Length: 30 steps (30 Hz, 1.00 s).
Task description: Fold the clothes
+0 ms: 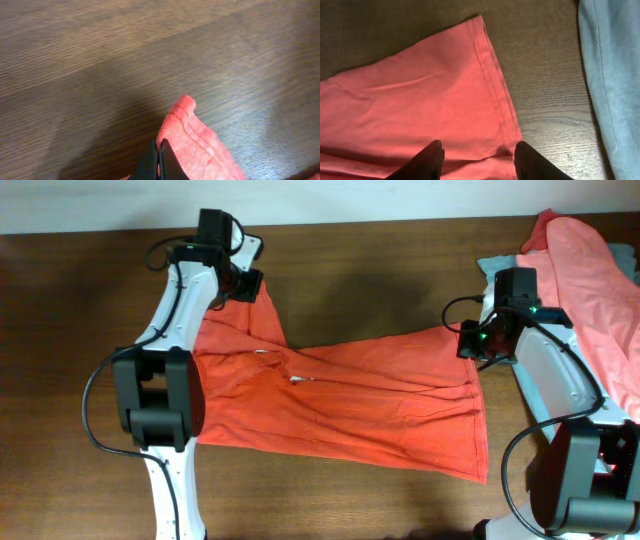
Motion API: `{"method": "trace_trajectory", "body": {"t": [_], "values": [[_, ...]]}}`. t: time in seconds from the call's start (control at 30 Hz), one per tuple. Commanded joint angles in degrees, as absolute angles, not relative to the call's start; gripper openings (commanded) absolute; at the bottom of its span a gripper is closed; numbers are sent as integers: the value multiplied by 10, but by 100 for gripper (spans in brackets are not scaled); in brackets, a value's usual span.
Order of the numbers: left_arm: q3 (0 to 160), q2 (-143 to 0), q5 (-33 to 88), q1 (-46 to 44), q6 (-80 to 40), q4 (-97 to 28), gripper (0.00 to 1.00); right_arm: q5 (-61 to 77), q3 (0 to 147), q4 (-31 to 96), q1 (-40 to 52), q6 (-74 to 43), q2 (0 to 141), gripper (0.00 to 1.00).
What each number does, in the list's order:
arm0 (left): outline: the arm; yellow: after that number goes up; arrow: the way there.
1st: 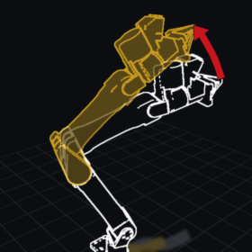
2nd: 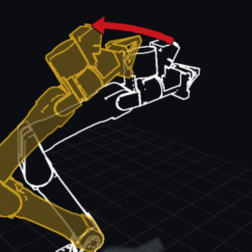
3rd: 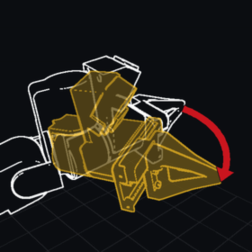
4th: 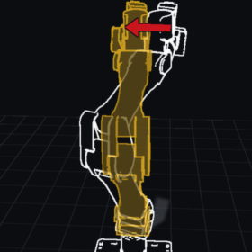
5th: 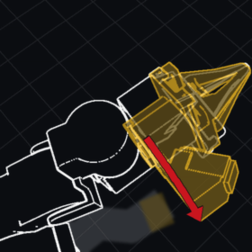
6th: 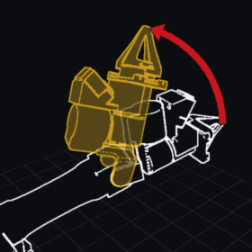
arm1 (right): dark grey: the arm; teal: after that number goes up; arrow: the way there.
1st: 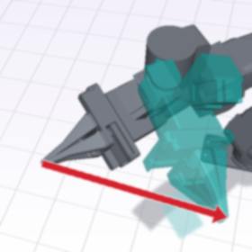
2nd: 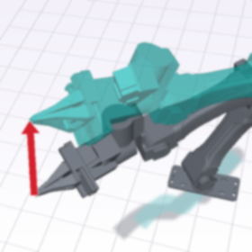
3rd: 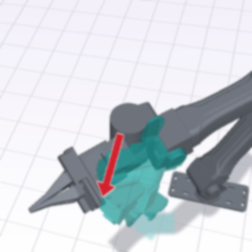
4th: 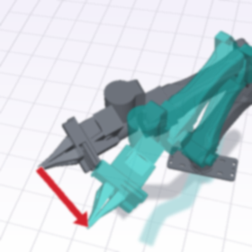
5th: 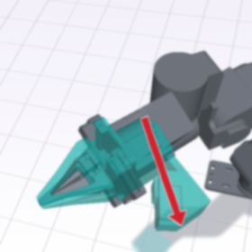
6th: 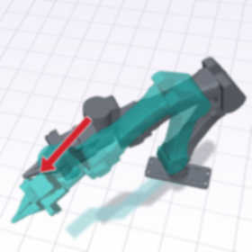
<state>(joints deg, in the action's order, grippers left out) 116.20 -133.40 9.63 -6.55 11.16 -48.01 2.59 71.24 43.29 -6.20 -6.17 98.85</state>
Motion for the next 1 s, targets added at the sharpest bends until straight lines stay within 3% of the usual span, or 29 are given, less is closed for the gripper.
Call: {"method": "trace_trajectory", "body": {"t": [0.0,0.53,0.8,0.87,0.9,0.93,0.97], "values": [[1170,-1335,86,-57,55,-481,0,25,718,413,-65,-59,991,51],[1171,-1335,-52,-51,-121,-455,0,60,718,191,-65,-6,1127,55],[1170,-1347,-48,-50,-123,-442,0,60,718,175,-65,-6,1182,54],[1170,-1349,-48,-50,-123,-445,0,62,718,176,-65,-6,1195,43],[1170,-1349,-48,-50,-122,-445,0,64,718,180,-65,-6,1198,30],[1170,-1349,-48,-50,-118,-444,0,63,718,182,-65,-6,1200,10],[1170,-1349,-48,-50,-108,-443,0,55,718,182,-66,-10,1199,4]]}}
